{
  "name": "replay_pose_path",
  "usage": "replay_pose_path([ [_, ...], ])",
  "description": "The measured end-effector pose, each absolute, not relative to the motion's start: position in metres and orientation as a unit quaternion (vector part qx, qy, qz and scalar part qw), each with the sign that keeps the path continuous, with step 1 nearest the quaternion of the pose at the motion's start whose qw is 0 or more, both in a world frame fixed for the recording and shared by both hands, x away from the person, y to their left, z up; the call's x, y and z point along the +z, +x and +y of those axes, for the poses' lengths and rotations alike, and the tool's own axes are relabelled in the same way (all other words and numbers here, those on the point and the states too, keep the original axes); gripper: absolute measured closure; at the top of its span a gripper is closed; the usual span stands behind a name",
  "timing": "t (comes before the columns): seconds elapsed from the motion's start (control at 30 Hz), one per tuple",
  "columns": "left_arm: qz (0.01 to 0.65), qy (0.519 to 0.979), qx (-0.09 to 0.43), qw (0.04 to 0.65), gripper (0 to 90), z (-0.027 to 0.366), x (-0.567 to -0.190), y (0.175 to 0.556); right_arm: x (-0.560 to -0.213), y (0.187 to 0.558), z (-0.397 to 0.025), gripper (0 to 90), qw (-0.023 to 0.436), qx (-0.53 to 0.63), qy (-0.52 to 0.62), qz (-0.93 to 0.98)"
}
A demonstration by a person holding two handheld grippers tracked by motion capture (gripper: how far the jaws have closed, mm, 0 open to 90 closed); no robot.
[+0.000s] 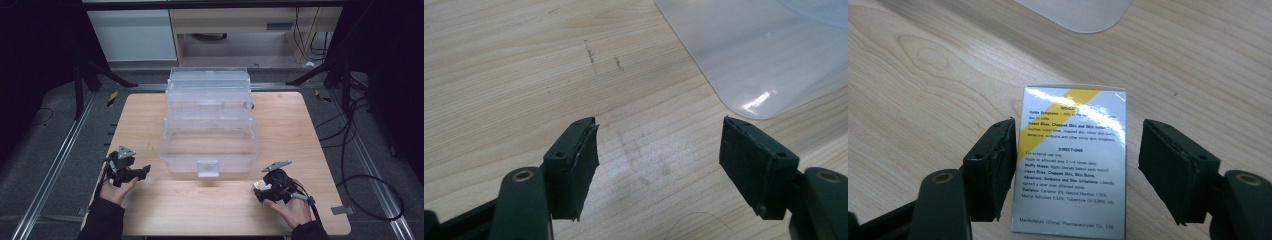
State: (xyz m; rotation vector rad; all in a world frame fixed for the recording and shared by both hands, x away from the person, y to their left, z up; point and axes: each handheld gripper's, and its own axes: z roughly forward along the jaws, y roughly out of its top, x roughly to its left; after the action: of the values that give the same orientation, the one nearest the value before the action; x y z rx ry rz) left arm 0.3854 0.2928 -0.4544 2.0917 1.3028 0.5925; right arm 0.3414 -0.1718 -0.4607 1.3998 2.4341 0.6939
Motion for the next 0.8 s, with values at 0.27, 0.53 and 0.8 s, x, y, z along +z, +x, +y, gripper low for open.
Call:
replay_pose_path([
  [0.27, 0.491, 0.790, 0.219, 0.296, 30.9, 0.292, -0.455, 0.386, -0.466, 0.347, -0.166, 40.1, 0.098, 0.213, 0.484, 0.843],
  [0.53, 0.491, 0.791, 0.215, 0.296, 30.8, 0.292, -0.456, 0.387, -0.465, 0.349, -0.161, 44.1, 0.102, 0.192, 0.481, 0.849],
  [0.8, 0.491, 0.790, 0.215, 0.297, 30.8, 0.293, -0.455, 0.387, -0.460, 0.350, -0.165, 45.0, 0.090, 0.197, 0.483, 0.848],
])
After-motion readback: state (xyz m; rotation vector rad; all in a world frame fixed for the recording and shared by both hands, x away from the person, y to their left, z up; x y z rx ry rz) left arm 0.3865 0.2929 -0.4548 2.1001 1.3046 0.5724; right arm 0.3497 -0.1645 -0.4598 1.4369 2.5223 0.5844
